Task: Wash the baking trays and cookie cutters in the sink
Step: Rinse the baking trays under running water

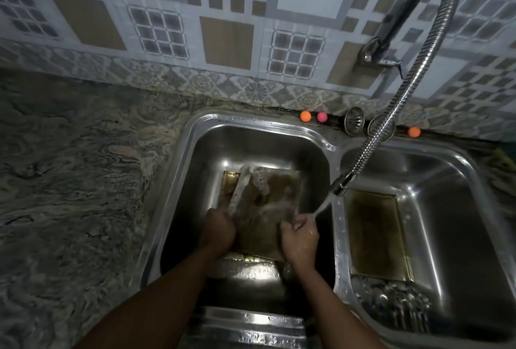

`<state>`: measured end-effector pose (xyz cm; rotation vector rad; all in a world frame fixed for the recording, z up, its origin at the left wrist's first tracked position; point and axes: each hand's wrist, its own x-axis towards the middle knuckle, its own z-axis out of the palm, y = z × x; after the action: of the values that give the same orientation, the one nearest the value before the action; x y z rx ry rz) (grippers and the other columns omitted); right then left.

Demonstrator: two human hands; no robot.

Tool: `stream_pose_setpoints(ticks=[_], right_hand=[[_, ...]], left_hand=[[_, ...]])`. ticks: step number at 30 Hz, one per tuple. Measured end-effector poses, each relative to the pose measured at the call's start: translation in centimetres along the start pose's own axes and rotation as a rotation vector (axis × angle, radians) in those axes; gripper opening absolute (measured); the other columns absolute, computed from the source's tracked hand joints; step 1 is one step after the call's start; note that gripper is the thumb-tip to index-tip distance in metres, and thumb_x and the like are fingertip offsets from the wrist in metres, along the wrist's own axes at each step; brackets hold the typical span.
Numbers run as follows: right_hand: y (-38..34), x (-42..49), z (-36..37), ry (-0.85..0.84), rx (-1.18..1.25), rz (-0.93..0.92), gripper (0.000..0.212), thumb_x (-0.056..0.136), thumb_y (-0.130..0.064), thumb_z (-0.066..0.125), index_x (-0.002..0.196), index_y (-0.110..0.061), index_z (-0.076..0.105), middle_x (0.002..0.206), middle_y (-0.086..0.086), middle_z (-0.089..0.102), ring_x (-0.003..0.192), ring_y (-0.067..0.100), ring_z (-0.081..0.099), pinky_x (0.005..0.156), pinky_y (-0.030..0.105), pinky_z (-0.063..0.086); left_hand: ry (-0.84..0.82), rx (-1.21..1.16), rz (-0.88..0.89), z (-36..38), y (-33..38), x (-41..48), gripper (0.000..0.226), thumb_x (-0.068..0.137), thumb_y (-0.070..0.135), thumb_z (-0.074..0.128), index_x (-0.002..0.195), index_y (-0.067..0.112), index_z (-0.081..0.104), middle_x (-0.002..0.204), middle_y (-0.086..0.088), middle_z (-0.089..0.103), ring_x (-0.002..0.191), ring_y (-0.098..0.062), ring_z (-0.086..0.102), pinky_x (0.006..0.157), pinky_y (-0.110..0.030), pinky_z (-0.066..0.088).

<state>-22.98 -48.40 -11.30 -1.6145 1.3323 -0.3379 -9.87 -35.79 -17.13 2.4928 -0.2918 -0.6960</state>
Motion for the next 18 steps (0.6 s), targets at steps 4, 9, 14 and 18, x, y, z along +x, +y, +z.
stream_pose_setpoints(ticks=[4, 9, 14, 18], right_hand=[[-3.6, -1.7, -1.6, -0.026, 0.087, -0.125, 0.017, 0.079, 0.0, 0.066, 0.078, -0.012, 0.054, 0.063, -0.003, 0.053, 0.052, -0.003, 0.053, 0.045, 0.008, 0.038], [-6.0, -2.1, -3.2, -0.045, 0.036, -0.284, 0.016, 0.072, -0.014, 0.069, 0.078, -0.021, 0.056, 0.083, 0.006, 0.061, 0.071, 0.017, 0.061, 0.056, 0.022, 0.05], [-6.2, -2.9, -6.2, -0.007, 0.02, -0.404, 0.019, 0.075, -0.009, 0.068, 0.072, -0.022, 0.054, 0.072, 0.0, 0.057, 0.063, 0.013, 0.054, 0.054, 0.017, 0.041], [-5.9, -3.2, -8.6, 0.01, 0.082, -0.375, 0.025, 0.085, 0.0, 0.065, 0.105, -0.015, 0.068, 0.084, -0.004, 0.066, 0.07, 0.0, 0.059, 0.065, 0.006, 0.047]], left_hand=[[-0.106, -0.118, 0.023, 0.9, 1.0, -1.5, 0.021, 0.091, -0.001, 0.053, 0.1, 0.007, 0.07, 0.099, -0.01, 0.069, 0.093, -0.028, 0.064, 0.073, -0.029, 0.049], [-0.18, -0.369, 0.046, 1.8, 3.5, -3.7, 0.031, 0.09, -0.001, 0.059, 0.116, 0.014, 0.066, 0.107, -0.006, 0.072, 0.093, -0.02, 0.065, 0.074, -0.022, 0.049], [-0.241, -0.468, 0.026, 2.1, 5.9, -5.9, 0.033, 0.094, -0.002, 0.053, 0.12, 0.014, 0.065, 0.117, -0.01, 0.068, 0.103, -0.022, 0.063, 0.09, -0.031, 0.053], [-0.236, -0.571, 0.014, 0.6, 7.3, -7.2, 0.035, 0.095, 0.0, 0.051, 0.122, 0.017, 0.061, 0.113, -0.003, 0.065, 0.093, -0.014, 0.059, 0.078, -0.024, 0.048]])
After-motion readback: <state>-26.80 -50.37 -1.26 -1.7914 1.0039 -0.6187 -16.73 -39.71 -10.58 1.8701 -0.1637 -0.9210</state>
